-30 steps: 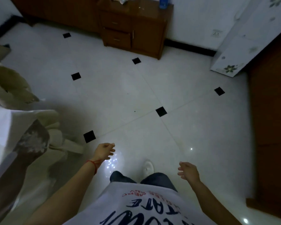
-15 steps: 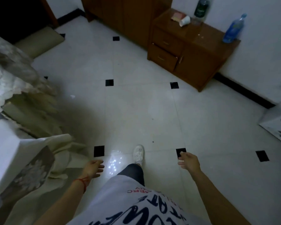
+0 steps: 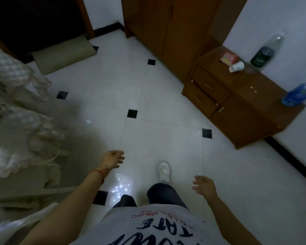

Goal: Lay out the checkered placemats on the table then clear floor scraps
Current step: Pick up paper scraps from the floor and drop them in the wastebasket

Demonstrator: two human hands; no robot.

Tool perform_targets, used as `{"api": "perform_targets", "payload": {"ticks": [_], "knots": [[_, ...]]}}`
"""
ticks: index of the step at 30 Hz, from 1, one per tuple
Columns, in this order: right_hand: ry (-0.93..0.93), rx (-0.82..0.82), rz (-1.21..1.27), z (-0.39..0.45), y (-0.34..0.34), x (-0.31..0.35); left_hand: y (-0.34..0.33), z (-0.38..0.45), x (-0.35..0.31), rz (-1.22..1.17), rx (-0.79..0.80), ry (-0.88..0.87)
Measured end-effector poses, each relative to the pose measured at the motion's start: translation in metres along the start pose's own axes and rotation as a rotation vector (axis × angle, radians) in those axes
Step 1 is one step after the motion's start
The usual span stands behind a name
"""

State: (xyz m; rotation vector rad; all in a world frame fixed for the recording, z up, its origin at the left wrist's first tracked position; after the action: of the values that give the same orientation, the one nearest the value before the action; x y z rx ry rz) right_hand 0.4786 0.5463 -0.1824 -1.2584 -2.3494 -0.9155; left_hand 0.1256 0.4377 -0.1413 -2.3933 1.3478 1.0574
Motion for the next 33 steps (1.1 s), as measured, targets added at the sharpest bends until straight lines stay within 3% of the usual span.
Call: {"api": "perform_targets", "payload": {"ticks": [9,16,26,33], "knots": [[0.156,0.205,-0.291,0.136,-0.034,0.221,0.005,0.066,-0.042,-0.222,-0.227,0.159],[0.303,0.357,-0.534,0.191,-0.119,0.372,0.025,0.089,-0.051,-0.466,-0.390,0.275],[0.353,0.505,-0.775,0.231,-0.291,0.499,0.112,0.178,-0.093,-0.678,-0.578,0.389],[0.396,0.557,-0.878,0.245,-0.371,0.586,0.198,0.260,-0.175,-0.683,-0.612,0.305]]}}
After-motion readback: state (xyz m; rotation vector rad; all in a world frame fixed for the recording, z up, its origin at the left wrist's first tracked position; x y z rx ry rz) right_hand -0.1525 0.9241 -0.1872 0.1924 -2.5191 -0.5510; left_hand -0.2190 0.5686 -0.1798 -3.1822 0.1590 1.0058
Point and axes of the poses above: each hand's wrist, its own z-axis towards the middle knuckle, its own y-axis out of the back of the hand, x = y × z, the point moved 5 cm from there along z, towards the middle knuckle, and after that the axes turned 7 degrees about -z, right-handed, at the moved point
